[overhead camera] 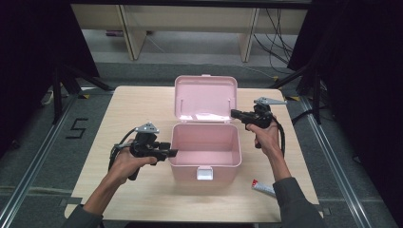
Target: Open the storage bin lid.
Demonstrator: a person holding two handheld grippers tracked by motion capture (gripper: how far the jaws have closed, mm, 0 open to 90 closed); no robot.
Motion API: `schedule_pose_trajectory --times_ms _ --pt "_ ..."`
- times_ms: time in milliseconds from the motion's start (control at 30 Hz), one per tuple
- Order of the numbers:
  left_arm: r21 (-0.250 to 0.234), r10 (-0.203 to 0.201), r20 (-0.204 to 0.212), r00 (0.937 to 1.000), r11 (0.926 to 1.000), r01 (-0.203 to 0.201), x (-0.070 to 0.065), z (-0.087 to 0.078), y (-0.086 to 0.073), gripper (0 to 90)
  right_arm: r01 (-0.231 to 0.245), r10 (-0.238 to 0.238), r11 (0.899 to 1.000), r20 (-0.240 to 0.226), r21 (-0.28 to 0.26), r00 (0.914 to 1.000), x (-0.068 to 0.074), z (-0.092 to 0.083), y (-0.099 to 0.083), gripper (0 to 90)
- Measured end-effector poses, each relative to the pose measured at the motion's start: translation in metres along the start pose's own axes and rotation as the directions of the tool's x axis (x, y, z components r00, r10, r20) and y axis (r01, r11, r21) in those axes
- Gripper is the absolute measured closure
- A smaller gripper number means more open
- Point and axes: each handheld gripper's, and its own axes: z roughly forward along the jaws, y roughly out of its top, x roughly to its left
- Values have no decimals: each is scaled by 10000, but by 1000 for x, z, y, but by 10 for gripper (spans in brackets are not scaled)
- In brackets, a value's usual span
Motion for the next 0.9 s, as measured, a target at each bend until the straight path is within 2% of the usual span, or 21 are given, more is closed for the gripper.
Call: schedule_pose_trajectory --times_ms 100,133,200,233,333,400,433,500,567,600,667,700,733,767,800,867,900 --pt "-13 -14 -20 10000 10000 14 0 0 0 549 112 -113 9998 87 189 9999 -2 2 -2 899" --pt "-30 -29 -29 10000 10000 29 0 0 0 550 -52 52 9997 7 241 10000 -1 3 -3 899" --pt "-58 -37 -61 10000 10000 36 0 0 0 550 195 -196 9997 75 166 9998 -3 4 -3 899" --pt "-74 -112 -27 9999 9999 112 0 0 -1 550 -49 49 9995 6 298 10000 -1 4 -3 899" --pt "-89 -98 -50 9999 9999 98 0 0 0 561 73 -70 9996 -98 261 9999 -1 5 -4 899" --pt "-114 -66 -47 10000 9999 65 0 0 0 561 80 -81 9996 25 288 10000 0 2 -2 897" --pt "-86 -54 -16 10000 9999 54 0 0 0 561 -50 53 9997 -113 256 9999 1 2 -2 895" --pt "-95 -77 -9 10000 9999 77 0 0 0 561 251 -249 9995 -61 181 9997 2 -1 0 887" --pt "-112 -85 -24 10000 9999 85 0 0 0 562 -46 52 9994 -172 345 9998 7 -6 2 878" --pt "-96 -103 -34 9999 9999 103 0 0 0 562 513 -512 9981 -53 326 9987 6 -8 4 876" --pt "-115 -112 -28 9999 9999 112 0 0 0 562 74 -73 9977 -17 677 10000 12 -16 6 867" --pt "-135 -162 -45 9999 9998 162 -1 0 -1 562 407 -411 9972 58 630 9991 11 -18 7 859" --pt "-76 -127 -54 9999 9999 127 -1 -1 -1 562 578 -591 9948 128 844 9982 12 -22 8 853" --pt "-123 -154 3 9999 9998 154 -1 -1 -1 562 410 -422 9949 116 925 9990 15 -24 8 848" --pt "-98 -186 9 9998 9998 186 -2 -1 -1 562 798 -811 9929 116 880 9966 15 -28 8 842" --pt "-53 -147 -49 9999 9999 147 -3 -1 -1 561 906 -937 9915 285 932 9952 18 -35 9 831" --pt "-52 -160 -40 9999 9999 160 -3 -1 -1 560 882 -904 9909 175 1013 9957 20 -38 10 828"
